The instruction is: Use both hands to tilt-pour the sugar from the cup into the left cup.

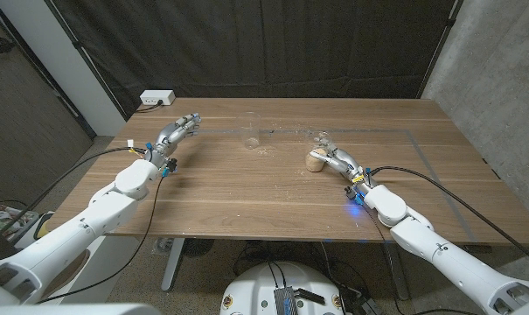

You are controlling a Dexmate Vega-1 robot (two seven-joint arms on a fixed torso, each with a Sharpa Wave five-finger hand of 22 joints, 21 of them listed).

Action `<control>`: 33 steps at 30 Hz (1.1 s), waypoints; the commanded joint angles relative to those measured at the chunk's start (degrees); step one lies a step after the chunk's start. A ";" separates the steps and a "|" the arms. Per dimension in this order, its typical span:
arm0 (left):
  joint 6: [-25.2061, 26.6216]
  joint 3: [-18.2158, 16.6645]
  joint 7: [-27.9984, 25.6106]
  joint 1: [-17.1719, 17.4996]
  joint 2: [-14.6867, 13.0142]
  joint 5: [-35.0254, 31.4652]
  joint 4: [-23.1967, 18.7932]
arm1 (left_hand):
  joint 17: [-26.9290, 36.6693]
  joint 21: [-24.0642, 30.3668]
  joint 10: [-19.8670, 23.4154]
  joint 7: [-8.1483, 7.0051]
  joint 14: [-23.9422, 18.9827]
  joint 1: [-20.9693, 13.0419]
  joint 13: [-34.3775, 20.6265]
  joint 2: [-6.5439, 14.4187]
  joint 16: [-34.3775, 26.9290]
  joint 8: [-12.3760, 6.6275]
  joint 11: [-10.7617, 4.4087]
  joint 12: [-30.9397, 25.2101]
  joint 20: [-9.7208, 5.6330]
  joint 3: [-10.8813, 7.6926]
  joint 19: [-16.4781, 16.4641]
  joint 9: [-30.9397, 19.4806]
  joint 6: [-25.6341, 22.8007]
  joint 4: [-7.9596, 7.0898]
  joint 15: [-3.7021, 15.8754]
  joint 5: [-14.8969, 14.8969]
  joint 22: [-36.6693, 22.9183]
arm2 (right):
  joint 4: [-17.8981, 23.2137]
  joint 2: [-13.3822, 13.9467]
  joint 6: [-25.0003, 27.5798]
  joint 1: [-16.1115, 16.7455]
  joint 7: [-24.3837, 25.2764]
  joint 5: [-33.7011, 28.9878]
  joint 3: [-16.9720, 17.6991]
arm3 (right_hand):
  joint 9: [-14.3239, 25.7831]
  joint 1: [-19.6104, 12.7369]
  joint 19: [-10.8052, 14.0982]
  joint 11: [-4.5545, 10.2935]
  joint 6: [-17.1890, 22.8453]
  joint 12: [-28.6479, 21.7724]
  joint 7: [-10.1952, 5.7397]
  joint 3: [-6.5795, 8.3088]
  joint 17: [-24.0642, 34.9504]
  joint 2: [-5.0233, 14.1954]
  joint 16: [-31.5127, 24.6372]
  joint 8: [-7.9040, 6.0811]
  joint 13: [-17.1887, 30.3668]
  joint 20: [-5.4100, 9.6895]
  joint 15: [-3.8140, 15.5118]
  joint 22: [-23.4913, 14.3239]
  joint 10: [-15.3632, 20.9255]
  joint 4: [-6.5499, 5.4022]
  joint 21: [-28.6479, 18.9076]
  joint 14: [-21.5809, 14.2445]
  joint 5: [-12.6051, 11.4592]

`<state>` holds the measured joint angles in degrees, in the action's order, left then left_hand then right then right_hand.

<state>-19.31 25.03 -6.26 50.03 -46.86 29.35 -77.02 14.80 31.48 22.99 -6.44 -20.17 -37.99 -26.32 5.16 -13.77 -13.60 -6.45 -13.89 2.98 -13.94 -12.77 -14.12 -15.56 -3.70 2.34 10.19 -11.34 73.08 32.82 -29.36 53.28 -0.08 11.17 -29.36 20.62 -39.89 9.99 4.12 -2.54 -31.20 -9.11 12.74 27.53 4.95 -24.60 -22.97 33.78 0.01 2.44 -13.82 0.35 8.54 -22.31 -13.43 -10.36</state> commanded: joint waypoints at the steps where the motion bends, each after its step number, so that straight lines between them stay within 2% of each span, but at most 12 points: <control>1: 0.61 0.40 0.44 -0.83 0.36 -0.71 1.13 | 0.16 -0.10 0.11 -0.26 -0.28 -0.69 0.03 -0.14 -0.22 -0.23 -0.42 0.17 -0.25 -0.18 -0.23 -0.04 -0.45 0.65 5.18 0.19 -0.07 | 4.76 1.38 4.03 1.24 0.52 0.71 0.78 | 0.48 -0.63 0.25 0.16 0.45 -0.77 -0.39 -0.12 0.68 0.14 -0.55 -0.58 0.55 0.68 6.99 -0.23 0.26 0.15 -0.57 -0.49 0.10; 12: -0.01 0.61 -0.66 -0.01 0.33 -1.77 0.75 | 0.26 -0.05 0.25 -0.24 -0.33 -0.97 0.03 -0.57 -0.23 -0.30 -0.67 0.14 -0.32 -0.21 -0.39 -0.06 -0.58 1.06 5.26 0.10 -0.07 | 12.24 5.25 10.80 1.77 -1.76 3.32 1.98 | 1.43 -1.18 0.70 -0.18 0.55 -1.96 -0.51 -0.45 2.28 0.11 -1.58 -1.38 1.88 0.72 6.84 -0.33 0.72 0.19 -0.83 -0.30 0.15; 14: -0.56 0.67 -1.00 0.57 0.18 -2.06 0.27 | 0.28 -0.05 0.35 -0.20 -0.36 -0.97 0.03 -0.61 -0.24 -0.31 -0.59 0.10 -0.36 -0.21 -0.39 -0.07 -0.58 1.10 5.33 0.08 -0.07 | 15.08 6.42 13.10 2.12 -1.23 3.19 2.47 | 1.67 -1.40 0.67 -0.12 0.44 -2.27 -0.68 -0.51 2.69 0.09 -1.84 -1.53 2.22 0.80 6.88 -0.35 0.87 0.23 -0.84 -0.25 0.15; 19: 0.16 1.21 -2.85 1.21 -0.76 -4.00 -1.35 | 0.34 -0.01 0.51 -0.14 -0.51 -1.00 0.03 -0.69 -0.31 -0.41 -0.63 0.04 -0.36 -0.23 -0.49 -0.08 -0.81 1.18 5.44 0.05 -0.08 | 18.17 7.74 15.59 2.31 -0.98 3.31 2.94 | 2.11 -1.73 0.83 -0.01 0.46 -2.89 -0.80 -0.62 3.45 0.12 -2.42 -1.90 2.83 0.88 6.92 -0.40 1.26 0.26 -0.95 -0.36 0.19; 26: 1.54 2.01 -4.80 1.96 -2.24 -6.03 -3.53 | 0.42 0.04 0.61 -0.34 -0.55 -1.11 0.02 -0.73 -0.33 -0.47 -0.75 0.01 -0.46 -0.31 -0.59 -0.11 -0.94 1.33 5.62 0.03 -0.09 | 18.25 7.54 16.32 1.43 -2.03 4.48 2.72 | 2.72 -2.28 0.87 0.11 0.62 -3.64 -0.99 -0.77 4.54 0.13 -3.24 -2.44 3.70 1.09 7.11 -0.45 1.49 0.31 -1.03 -0.48 0.25; 33: -1.07 1.81 -6.00 3.67 -2.36 -5.47 -3.43 | 0.48 0.06 0.66 -0.38 -0.53 -1.29 0.02 -0.80 -0.31 -0.48 -0.62 0.00 -0.54 -0.40 -0.66 -0.13 -0.93 1.53 5.62 0.01 -0.09 | 17.66 7.02 16.11 1.16 -1.81 5.01 2.59 | 3.50 -2.84 1.22 0.36 1.23 -4.90 -0.91 -1.05 6.00 0.04 -4.60 -3.25 4.79 1.47 7.50 -0.53 2.59 0.31 -1.28 -1.28 0.28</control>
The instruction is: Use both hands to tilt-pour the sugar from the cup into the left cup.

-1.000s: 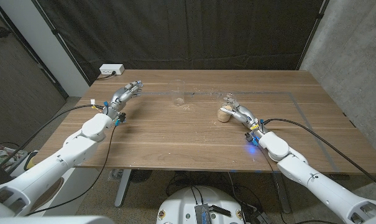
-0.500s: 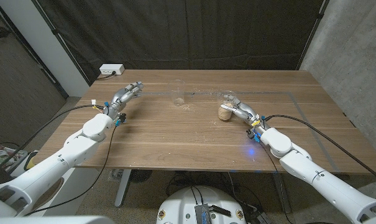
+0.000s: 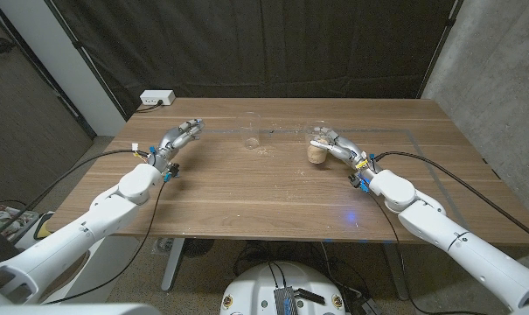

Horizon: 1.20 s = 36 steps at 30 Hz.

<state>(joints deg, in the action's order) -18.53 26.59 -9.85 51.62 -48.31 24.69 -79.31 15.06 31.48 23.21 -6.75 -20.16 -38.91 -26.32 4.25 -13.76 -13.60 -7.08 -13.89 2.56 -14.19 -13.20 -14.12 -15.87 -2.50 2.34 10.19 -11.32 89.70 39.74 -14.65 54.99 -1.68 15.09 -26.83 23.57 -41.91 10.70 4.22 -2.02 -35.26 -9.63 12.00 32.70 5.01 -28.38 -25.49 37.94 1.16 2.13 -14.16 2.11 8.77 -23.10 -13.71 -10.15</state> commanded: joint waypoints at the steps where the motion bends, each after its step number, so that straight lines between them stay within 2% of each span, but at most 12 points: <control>1: -2.36 0.19 -2.58 2.33 -0.91 -0.72 -1.01 | 0.23 0.07 0.43 -0.12 -0.56 -0.40 0.02 0.10 -0.34 -0.49 -0.13 0.02 -0.13 -0.16 -0.23 -0.13 -0.64 0.36 5.61 0.01 -0.11 | 0.97 -0.05 1.34 -0.53 -0.01 1.21 0.12 | 0.65 -0.88 0.61 0.41 0.83 -1.02 -0.46 -0.34 1.04 -0.02 -1.04 -0.84 0.77 0.55 7.88 -0.21 1.00 0.06 -0.55 -1.18 0.07; 11: -5.84 0.25 -1.99 2.93 -1.10 0.27 0.93 | 0.33 0.07 0.33 -0.10 -0.62 -0.55 0.01 -0.01 -0.35 -0.49 -0.10 0.07 -0.15 -0.25 -0.22 -0.16 -0.60 0.57 5.73 -0.02 -0.12 | -0.08 -1.79 -1.54 0.01 2.42 1.63 0.88 | 1.86 -2.21 2.82 0.45 3.00 -3.00 -0.51 -0.69 3.14 -0.48 -3.47 -2.47 2.22 1.46 9.00 -0.45 3.37 0.31 -1.72 -3.56 0.05; 14: -6.24 0.36 -1.78 2.97 -1.37 0.37 1.14 | 0.37 0.08 0.31 -0.09 -0.60 -0.57 0.00 -0.02 -0.34 -0.51 -0.04 0.08 -0.16 -0.27 -0.23 -0.18 -0.63 0.62 5.71 -0.03 -0.12 | 0.91 -1.63 -1.17 0.40 3.50 1.23 1.22 | 2.17 -2.55 3.30 0.57 3.48 -3.41 -0.48 -0.60 3.17 -0.51 -3.58 -2.84 2.52 1.68 9.20 -0.52 3.93 0.33 -2.01 -4.28 0.02; 18: -6.91 0.49 -1.59 2.90 -1.55 0.47 1.48 | 0.40 0.08 0.35 -0.17 -0.56 -0.57 -0.01 -0.05 -0.33 -0.51 -0.07 0.06 -0.15 -0.28 -0.22 -0.20 -0.63 0.67 5.59 -0.04 -0.12 | 2.61 -0.80 -0.06 0.75 3.98 1.00 1.64 | 2.48 -2.81 3.56 0.69 4.06 -3.88 -0.26 -0.51 3.13 -0.55 -3.57 -3.25 2.82 1.82 9.74 -0.59 4.66 0.30 -2.22 -5.00 0.01; 19: -7.03 0.57 -1.41 2.81 -1.56 0.53 1.61 | 0.42 0.08 0.50 -0.17 -0.54 -0.57 -0.01 -0.06 -0.32 -0.52 -0.21 0.00 -0.16 -0.29 -0.21 -0.21 -0.64 0.68 5.65 -0.05 -0.13 | 2.81 -0.68 0.00 0.81 3.90 1.26 1.81 | 2.62 -2.76 3.54 1.14 4.24 -4.19 -0.37 -0.52 3.10 -0.55 -3.49 -3.41 2.97 1.87 9.89 -0.62 5.25 0.18 -2.26 -5.17 0.03; 29: -8.22 1.54 -0.33 1.84 -1.14 0.60 2.88 | 0.52 0.08 0.29 -0.14 -0.59 -0.59 -0.03 -0.15 -0.34 -0.51 -0.28 0.09 -0.18 -0.32 -0.19 -0.26 -0.55 0.81 5.69 -0.07 -0.13 | 3.28 0.06 0.04 0.81 4.14 1.87 2.91 | 3.34 -3.13 3.47 1.52 4.90 -4.84 -0.58 -0.57 3.94 -0.36 -4.09 -4.06 3.72 2.24 10.36 -0.75 5.81 -0.07 -2.48 -6.00 0.03; 36: -8.17 1.43 -1.88 2.48 -2.30 -0.23 1.16 | 0.61 0.08 0.21 -0.10 -0.51 -0.58 -0.06 -0.22 -0.31 -0.53 -0.04 0.12 -0.13 -0.34 -0.14 -0.30 -0.56 0.90 5.69 -0.09 -0.14 | 3.03 0.07 0.50 -0.01 3.51 2.11 2.69 | 3.80 -3.33 3.41 1.60 4.97 -5.24 -0.52 -0.63 4.39 -0.38 -4.28 -4.31 4.23 2.23 10.51 -0.84 6.13 -0.15 -2.64 -6.40 0.04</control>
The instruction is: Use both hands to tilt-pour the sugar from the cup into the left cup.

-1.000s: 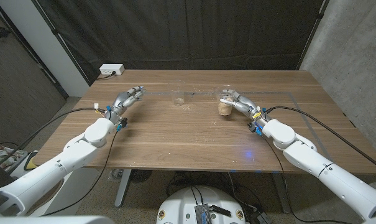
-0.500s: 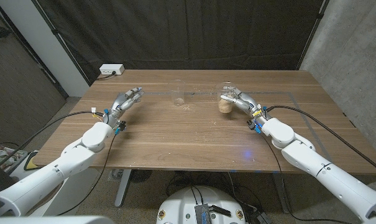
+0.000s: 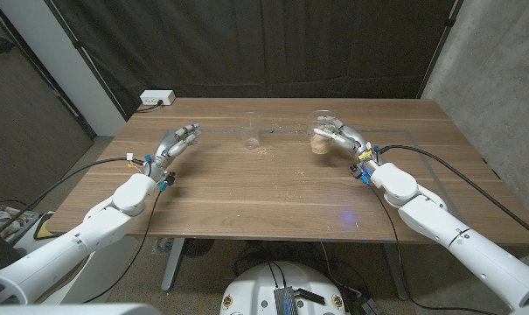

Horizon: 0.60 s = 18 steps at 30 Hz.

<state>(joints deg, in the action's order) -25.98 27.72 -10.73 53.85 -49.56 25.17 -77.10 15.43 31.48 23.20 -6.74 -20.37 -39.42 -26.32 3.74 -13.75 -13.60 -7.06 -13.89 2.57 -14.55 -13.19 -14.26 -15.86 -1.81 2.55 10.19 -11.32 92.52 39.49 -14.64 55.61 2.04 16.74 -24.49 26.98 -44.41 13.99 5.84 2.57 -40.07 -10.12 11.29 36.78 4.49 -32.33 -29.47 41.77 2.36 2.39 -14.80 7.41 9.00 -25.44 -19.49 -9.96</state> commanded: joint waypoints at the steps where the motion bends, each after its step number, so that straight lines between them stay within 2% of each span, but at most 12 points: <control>1: -0.20 0.12 -2.64 0.77 -1.87 -2.06 -2.37 | 0.24 0.08 0.14 -0.18 -0.24 -0.03 -0.06 0.17 -0.29 -0.49 -0.20 0.16 -0.17 0.07 -0.16 -0.16 -0.46 0.23 5.45 -0.10 -0.15 | 0.09 0.32 0.60 -0.84 -0.42 0.44 0.22 | 0.44 -0.85 0.07 0.01 0.31 -0.45 -0.03 0.07 0.37 0.15 -0.35 -0.33 0.47 1.01 10.23 -0.20 0.80 -0.39 -0.30 -0.59 -0.16; 4: 1.97 0.02 -6.40 1.72 -3.61 -5.28 -5.28 | 0.29 -0.08 -1.17 -0.17 0.88 0.67 -0.11 -1.90 0.17 -0.18 0.16 0.64 0.00 1.15 0.15 -0.19 0.34 0.46 4.96 -0.18 -0.13 | 0.16 0.36 0.77 -0.92 -0.41 0.40 0.17 | 0.56 -0.86 0.05 -0.07 0.31 -0.56 0.03 0.04 0.48 0.14 -0.38 -0.39 0.60 1.03 10.21 -0.22 0.90 -0.43 -0.34 -0.67 -0.15; 7: 4.72 0.04 -9.74 2.50 -5.22 -8.31 -8.08 | 0.44 -0.37 -3.24 -0.26 2.55 1.76 -0.26 -3.97 0.75 0.40 -0.40 1.30 0.22 2.46 0.71 -0.47 2.43 0.46 4.80 0.10 -0.13 | 0.17 0.41 0.81 -1.08 -0.58 0.23 0.00 | 0.68 -0.85 -0.02 -0.04 0.33 -0.66 0.08 0.02 0.58 0.15 -0.38 -0.45 0.73 0.99 10.16 -0.24 0.96 -0.48 -0.35 -0.70 -0.15; 8: 5.62 0.07 -10.84 2.70 -5.58 -9.25 -8.85 | 0.51 -0.40 -3.97 -0.28 3.07 2.07 -0.33 -4.42 0.91 0.49 -0.72 1.50 0.26 2.80 0.73 -0.63 3.04 0.43 4.56 0.25 -0.13 | 0.15 0.40 0.86 -1.14 -0.60 0.16 -0.07 | 0.71 -0.88 -0.06 0.07 0.32 -0.69 0.00 0.04 0.59 0.17 -0.40 -0.46 0.77 1.04 10.21 -0.25 0.98 -0.48 -0.35 -0.82 -0.16; 11: 7.65 0.35 -13.10 2.87 -6.26 -11.54 -10.24 | 0.72 -0.63 -5.91 0.02 4.17 2.93 -0.56 -5.72 1.21 0.73 -0.09 1.93 0.13 3.77 1.16 -1.08 4.84 0.31 4.33 0.50 -0.14 | -0.13 0.21 0.75 -1.42 -0.84 0.17 -0.28 | 0.82 -0.94 -0.06 0.03 0.26 -0.81 0.08 0.01 0.73 0.15 -0.47 -0.49 0.89 1.01 10.22 -0.26 1.13 -0.48 -0.39 -0.88 -0.16; 15: 10.26 0.79 -15.53 2.80 -6.89 -14.33 -11.61 | 1.06 -0.82 -7.56 1.37 5.39 3.76 -0.90 -7.50 1.51 0.73 -0.30 1.99 0.04 4.98 1.39 -1.62 6.35 0.32 3.71 0.96 -0.15 | 0.08 0.18 0.87 -1.56 -0.81 -0.12 -0.46 | 1.09 -0.86 -0.27 0.15 0.22 -0.94 0.02 0.00 0.88 0.27 -0.33 -0.58 1.23 1.28 10.22 -0.31 1.02 -0.64 -0.42 -0.92 -0.16; 18: 12.05 1.19 -17.30 2.56 -7.24 -16.79 -12.41 | 1.20 -0.87 -7.90 1.65 5.72 4.06 -1.03 -8.07 1.58 0.60 -0.38 1.90 0.02 5.40 1.42 -1.82 6.53 0.31 3.72 1.11 -0.15 | 0.38 0.29 1.10 -1.55 -0.79 -0.22 -0.46 | 1.21 -0.96 -0.25 0.10 0.22 -1.04 0.07 -0.03 1.04 0.21 -0.43 -0.63 1.36 1.25 10.25 -0.33 1.08 -0.60 -0.47 -1.01 -0.16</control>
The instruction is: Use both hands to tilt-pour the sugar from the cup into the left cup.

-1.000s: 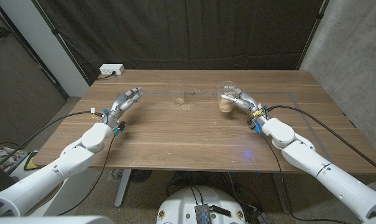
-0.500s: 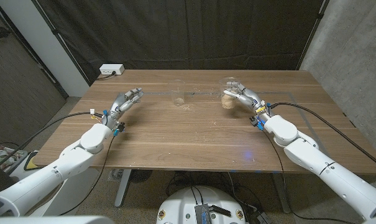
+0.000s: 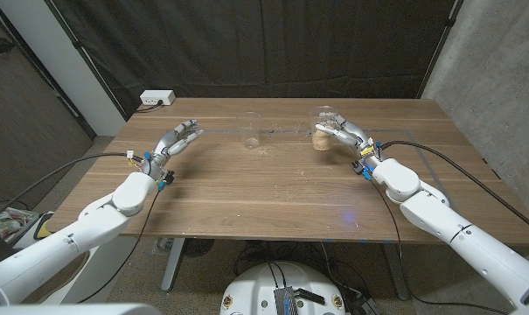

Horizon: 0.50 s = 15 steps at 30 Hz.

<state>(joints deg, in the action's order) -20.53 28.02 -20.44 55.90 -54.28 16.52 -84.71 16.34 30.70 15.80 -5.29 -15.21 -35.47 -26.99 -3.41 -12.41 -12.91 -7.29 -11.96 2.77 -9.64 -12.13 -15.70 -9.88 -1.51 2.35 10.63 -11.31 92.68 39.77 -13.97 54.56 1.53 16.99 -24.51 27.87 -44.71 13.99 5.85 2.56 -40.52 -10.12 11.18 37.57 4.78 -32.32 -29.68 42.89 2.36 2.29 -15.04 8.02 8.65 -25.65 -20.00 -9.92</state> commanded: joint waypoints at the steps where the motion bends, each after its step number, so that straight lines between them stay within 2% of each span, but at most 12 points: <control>1: 7.14 1.06 -8.25 0.39 -2.56 -9.08 -4.99 | 0.32 -0.09 -0.52 0.29 0.60 0.19 -0.39 -1.06 0.24 -0.16 -0.12 -0.08 -0.26 0.60 0.34 -0.43 0.52 0.00 3.91 0.71 -0.16 | 0.35 0.09 0.53 -0.49 -0.26 -0.56 -0.46 | 0.37 -0.69 -0.22 0.03 0.26 -0.66 0.15 0.08 0.33 -0.06 -0.47 -0.45 0.31 1.19 10.36 -0.10 0.57 -0.25 -0.30 -0.49 -0.20; 7: 10.54 2.05 -10.72 -0.57 -2.71 -13.60 -5.75 | 0.71 0.03 -0.59 0.63 0.67 0.80 -0.76 -2.29 0.11 -0.71 -0.14 -0.59 -0.91 1.55 -0.13 -0.96 0.47 -0.01 3.83 1.16 -0.19 | 1.07 0.17 0.80 -0.17 0.18 -0.79 -0.37 | 0.62 -0.74 -0.40 0.19 0.22 -0.86 0.01 0.06 0.52 -0.03 -0.35 -0.53 0.62 1.33 10.42 -0.14 0.69 -0.31 -0.33 -0.40 -0.20; 15: 6.69 3.58 -11.10 -3.36 -0.38 -15.47 -0.54 | 1.54 -0.07 -2.24 1.97 2.05 1.30 -1.49 -3.29 0.32 -0.91 0.32 -0.84 -2.30 2.64 -0.14 -1.91 2.22 -0.03 2.70 2.04 -0.21 | 2.16 0.42 1.90 -0.06 0.59 -1.39 -0.47 | 0.92 -0.76 -0.52 0.31 0.11 -1.11 0.11 0.03 0.72 -0.04 -0.23 -0.60 1.01 1.34 10.36 -0.19 0.86 -0.37 -0.43 -0.55 -0.20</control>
<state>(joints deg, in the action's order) -12.97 29.74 -28.83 55.33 -56.22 6.02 -88.74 17.44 30.71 14.12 -3.86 -13.66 -34.06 -28.07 -6.06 -12.41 -13.61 -7.08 -12.36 1.06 -7.39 -12.15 -17.17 -8.45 -1.53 2.24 12.06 -11.31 93.64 39.96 -13.14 54.30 1.55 16.17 -24.87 28.57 -44.77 13.66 6.15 2.55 -41.25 -10.11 11.23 38.13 4.69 -32.31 -29.91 43.63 2.04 2.29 -15.05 8.32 8.60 -25.64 -20.00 -9.92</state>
